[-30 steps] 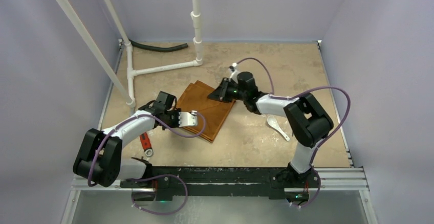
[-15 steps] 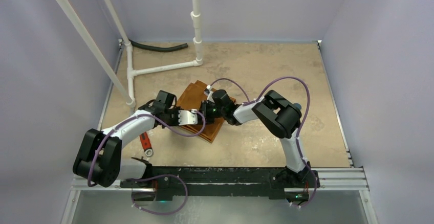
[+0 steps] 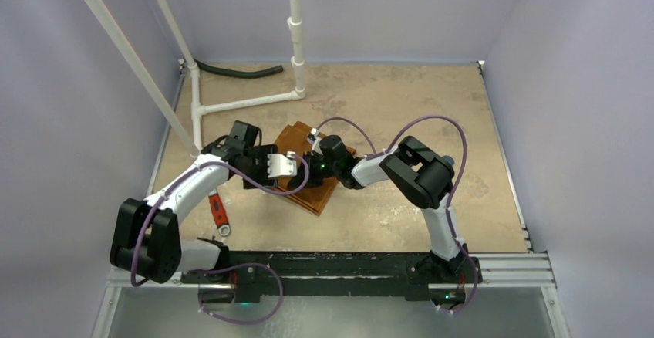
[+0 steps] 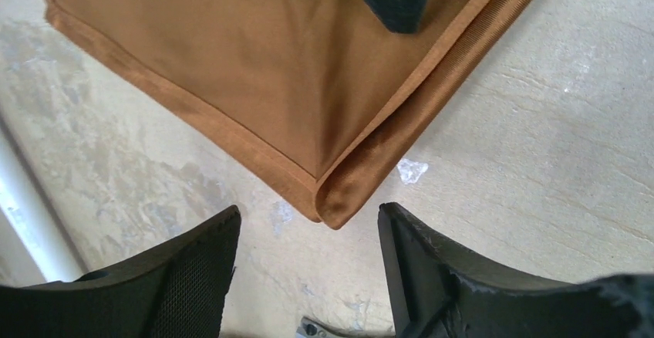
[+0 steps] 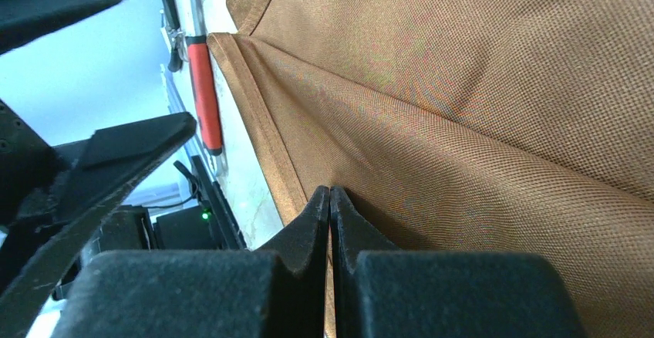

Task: Fold the napkin into a case and place the utensils inside
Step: Smooth out the top corner of the smaller-rectangle-folded napkin at the center of the board, then pick up the upper triangle-folded napkin from the center of the board.

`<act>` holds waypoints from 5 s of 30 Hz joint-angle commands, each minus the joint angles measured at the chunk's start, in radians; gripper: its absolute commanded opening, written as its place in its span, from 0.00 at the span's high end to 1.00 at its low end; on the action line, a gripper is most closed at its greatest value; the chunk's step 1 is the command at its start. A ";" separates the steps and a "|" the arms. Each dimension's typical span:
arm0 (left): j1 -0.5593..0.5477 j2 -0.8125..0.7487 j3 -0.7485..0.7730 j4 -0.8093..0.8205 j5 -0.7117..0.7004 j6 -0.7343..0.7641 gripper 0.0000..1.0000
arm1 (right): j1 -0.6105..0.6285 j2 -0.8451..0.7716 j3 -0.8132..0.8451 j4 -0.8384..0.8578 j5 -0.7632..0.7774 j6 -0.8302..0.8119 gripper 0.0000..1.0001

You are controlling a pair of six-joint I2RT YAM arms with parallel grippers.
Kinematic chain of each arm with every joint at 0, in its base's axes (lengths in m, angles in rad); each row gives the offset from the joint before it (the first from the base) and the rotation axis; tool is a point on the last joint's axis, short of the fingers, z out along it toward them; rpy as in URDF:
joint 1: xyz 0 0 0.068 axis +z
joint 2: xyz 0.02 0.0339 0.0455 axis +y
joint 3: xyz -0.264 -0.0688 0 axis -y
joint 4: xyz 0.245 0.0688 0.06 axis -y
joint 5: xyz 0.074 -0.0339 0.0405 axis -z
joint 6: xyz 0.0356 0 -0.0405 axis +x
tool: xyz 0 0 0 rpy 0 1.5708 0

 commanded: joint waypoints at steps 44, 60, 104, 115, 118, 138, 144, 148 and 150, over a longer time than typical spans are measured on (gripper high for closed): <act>0.005 0.031 -0.136 0.181 -0.028 0.314 0.52 | -0.005 -0.134 0.062 -0.069 -0.020 -0.111 1.00; 0.005 0.003 -0.180 0.206 -0.048 0.330 0.72 | 0.032 -0.581 -0.223 -0.458 0.314 -0.545 0.54; 0.200 0.015 -0.172 0.156 0.258 0.510 0.46 | 0.349 -0.525 -0.198 -0.613 0.604 -0.921 0.37; 0.200 0.013 -0.178 0.162 0.250 0.543 0.45 | 0.342 -0.513 -0.169 -0.581 0.658 -0.942 0.38; 0.199 0.011 -0.186 0.170 0.240 0.544 0.45 | 0.342 -0.562 -0.186 -0.540 0.647 -0.966 0.39; 0.203 0.034 -0.181 0.184 0.225 0.558 0.46 | 0.339 -0.346 -0.082 -0.630 0.560 -0.979 0.44; 0.203 0.043 -0.212 0.203 0.222 0.607 0.45 | 0.334 -0.379 -0.106 -0.630 0.594 -0.873 0.48; 0.201 0.072 -0.226 0.239 0.210 0.656 0.45 | 0.334 -0.399 -0.128 -0.608 0.607 -0.848 0.51; 0.201 0.096 -0.229 0.254 0.191 0.687 0.45 | 0.333 -0.397 -0.128 -0.602 0.615 -0.842 0.53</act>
